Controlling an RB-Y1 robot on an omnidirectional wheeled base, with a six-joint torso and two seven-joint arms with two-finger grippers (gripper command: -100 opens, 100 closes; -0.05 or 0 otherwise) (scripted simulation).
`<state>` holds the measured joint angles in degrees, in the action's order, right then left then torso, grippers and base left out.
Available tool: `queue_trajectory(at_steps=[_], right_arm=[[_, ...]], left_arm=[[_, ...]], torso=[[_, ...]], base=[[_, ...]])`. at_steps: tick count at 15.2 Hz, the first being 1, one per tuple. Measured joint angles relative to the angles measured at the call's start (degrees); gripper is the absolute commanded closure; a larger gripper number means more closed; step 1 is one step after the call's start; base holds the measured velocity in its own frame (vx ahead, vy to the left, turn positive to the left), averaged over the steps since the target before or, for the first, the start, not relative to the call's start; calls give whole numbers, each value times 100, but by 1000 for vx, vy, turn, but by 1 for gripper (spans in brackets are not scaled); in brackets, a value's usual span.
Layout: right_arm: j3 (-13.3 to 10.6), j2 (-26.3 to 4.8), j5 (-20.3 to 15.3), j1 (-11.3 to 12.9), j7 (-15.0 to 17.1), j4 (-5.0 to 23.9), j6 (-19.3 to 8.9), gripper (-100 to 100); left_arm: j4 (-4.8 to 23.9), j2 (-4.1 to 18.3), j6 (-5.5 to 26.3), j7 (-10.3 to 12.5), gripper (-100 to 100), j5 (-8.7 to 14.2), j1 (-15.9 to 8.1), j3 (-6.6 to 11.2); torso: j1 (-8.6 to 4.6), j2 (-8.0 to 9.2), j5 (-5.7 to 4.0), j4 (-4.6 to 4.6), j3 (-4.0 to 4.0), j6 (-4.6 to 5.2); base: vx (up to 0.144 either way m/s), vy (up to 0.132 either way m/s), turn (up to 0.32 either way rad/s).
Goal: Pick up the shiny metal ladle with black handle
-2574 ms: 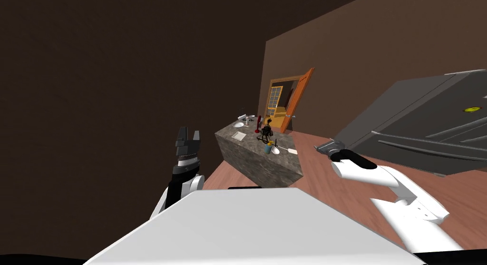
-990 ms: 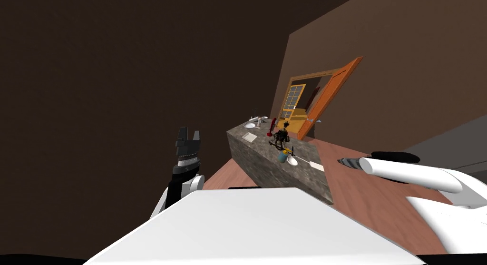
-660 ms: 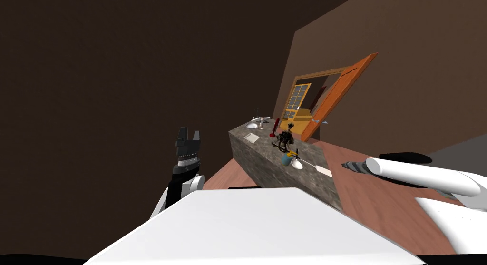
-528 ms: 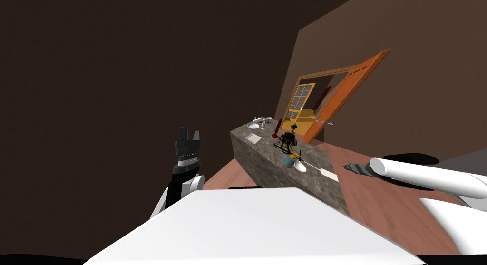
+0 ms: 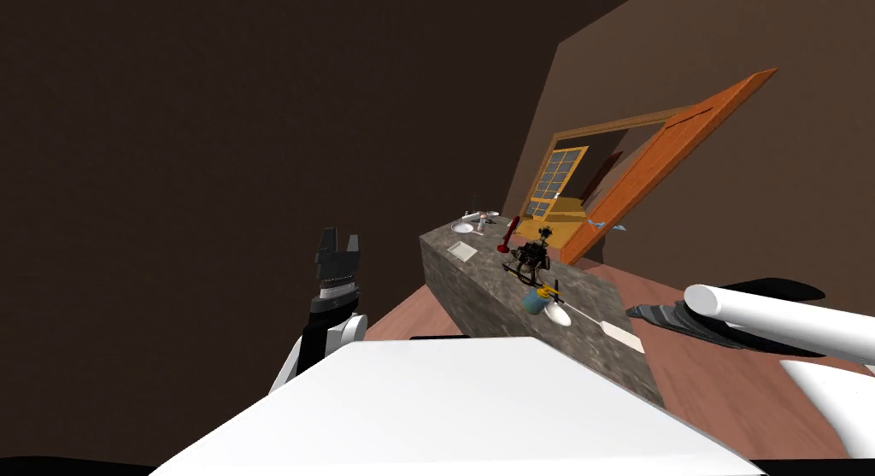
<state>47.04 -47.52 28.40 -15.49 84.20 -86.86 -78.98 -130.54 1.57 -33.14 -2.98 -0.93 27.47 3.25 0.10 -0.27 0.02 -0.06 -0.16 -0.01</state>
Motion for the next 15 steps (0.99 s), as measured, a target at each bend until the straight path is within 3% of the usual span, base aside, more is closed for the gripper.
queue_trajectory(at_steps=[15], right_arm=[[332,-131,883,46,914,1213,-1702,-100]], left_arm=[[0,0,0,0,0,0,0,0]], torso=[[3,-2,0,0,-1,-2]], base=[[59,15,143]])
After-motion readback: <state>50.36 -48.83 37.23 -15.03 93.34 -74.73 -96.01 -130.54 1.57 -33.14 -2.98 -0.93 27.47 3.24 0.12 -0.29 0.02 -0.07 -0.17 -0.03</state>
